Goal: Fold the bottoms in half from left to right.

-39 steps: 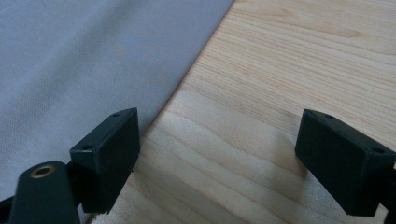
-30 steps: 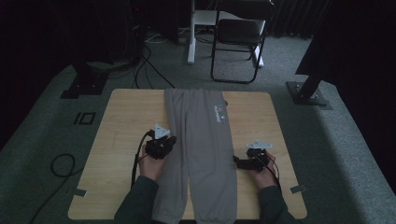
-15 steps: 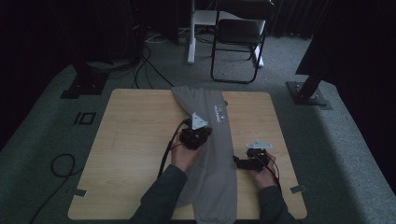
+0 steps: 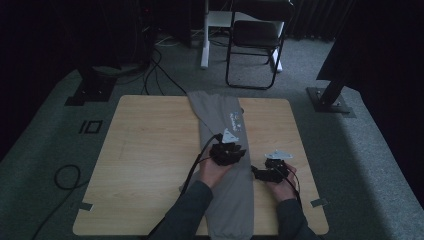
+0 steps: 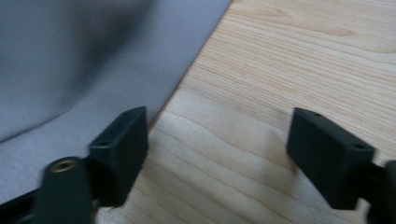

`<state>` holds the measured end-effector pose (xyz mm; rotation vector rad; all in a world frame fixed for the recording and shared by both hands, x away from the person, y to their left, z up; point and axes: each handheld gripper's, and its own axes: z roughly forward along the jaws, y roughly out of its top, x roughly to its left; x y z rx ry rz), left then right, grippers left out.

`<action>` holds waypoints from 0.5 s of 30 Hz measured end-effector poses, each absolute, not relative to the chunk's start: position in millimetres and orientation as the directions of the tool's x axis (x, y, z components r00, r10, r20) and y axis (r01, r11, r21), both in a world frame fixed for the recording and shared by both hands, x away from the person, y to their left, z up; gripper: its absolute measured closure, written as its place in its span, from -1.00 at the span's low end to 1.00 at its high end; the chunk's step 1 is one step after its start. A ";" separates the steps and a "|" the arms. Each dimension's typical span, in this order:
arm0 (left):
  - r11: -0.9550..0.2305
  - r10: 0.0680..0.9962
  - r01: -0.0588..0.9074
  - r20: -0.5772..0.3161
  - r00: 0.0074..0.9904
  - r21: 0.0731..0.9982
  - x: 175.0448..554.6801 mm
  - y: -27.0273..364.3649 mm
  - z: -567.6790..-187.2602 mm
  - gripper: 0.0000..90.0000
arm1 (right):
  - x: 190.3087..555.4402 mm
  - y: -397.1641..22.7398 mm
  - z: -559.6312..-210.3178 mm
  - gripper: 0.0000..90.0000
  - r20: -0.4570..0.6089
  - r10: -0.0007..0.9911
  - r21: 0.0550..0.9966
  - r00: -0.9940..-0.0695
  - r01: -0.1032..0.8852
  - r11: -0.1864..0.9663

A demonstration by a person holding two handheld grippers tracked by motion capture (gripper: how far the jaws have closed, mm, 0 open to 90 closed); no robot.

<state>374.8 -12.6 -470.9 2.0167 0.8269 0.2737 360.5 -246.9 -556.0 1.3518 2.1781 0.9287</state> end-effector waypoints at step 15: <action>-0.283 0.797 0.614 -0.175 0.578 0.737 339.2 109.6 -527.5 0.41 | 385.0 -205.5 -514.2 0.13 0.027 0.866 0.767 -0.500 0.566 0.302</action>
